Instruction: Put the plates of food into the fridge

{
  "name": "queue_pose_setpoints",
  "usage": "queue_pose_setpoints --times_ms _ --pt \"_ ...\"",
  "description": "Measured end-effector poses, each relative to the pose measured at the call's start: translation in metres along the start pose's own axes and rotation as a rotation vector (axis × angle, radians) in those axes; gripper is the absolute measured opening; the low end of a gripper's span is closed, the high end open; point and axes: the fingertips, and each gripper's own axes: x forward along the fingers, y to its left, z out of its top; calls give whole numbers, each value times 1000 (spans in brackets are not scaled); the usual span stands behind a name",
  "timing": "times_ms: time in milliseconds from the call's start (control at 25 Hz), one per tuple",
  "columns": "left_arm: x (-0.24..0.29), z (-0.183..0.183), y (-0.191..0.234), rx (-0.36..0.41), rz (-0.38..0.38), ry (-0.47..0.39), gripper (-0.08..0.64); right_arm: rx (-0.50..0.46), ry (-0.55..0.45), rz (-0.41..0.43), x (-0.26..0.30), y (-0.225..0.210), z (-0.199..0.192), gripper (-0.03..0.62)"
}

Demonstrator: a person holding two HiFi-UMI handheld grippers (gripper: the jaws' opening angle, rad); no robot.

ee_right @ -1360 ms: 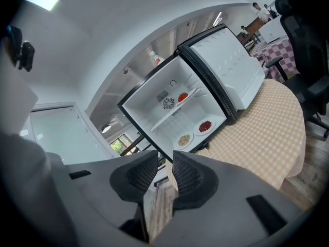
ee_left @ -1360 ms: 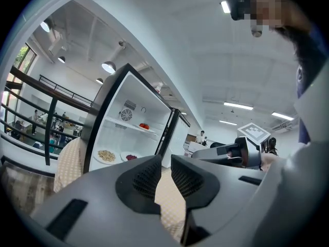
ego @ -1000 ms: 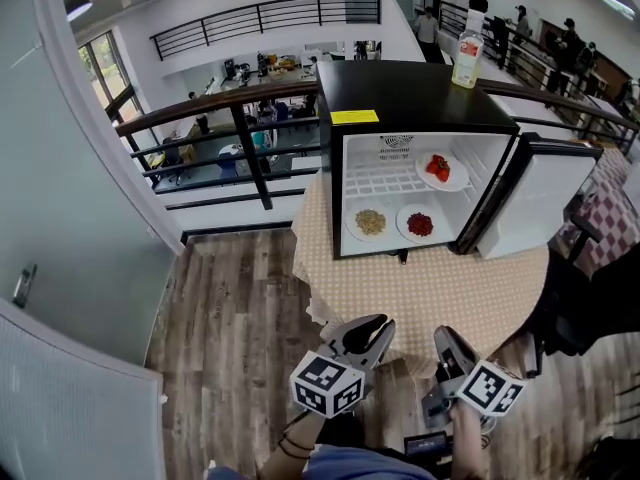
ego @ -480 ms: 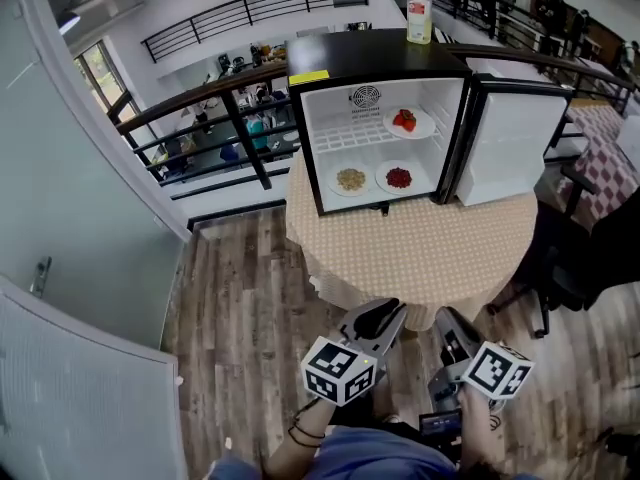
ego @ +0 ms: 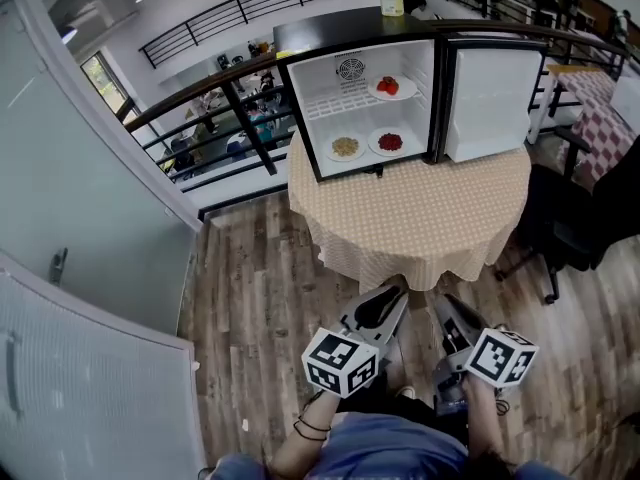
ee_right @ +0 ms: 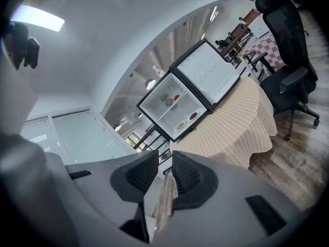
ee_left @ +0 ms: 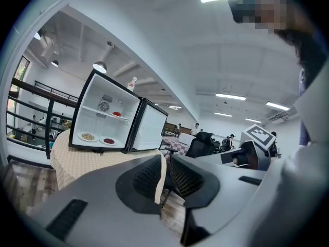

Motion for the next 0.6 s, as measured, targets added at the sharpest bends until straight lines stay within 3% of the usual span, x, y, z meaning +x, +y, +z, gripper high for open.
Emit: queue_pose_setpoints --times_ms 160,600 --pt "-16 -11 -20 4 12 4 61 15 19 70 -17 4 -22 92" --pt "-32 -22 -53 26 15 5 61 -32 37 55 -53 5 -32 92"
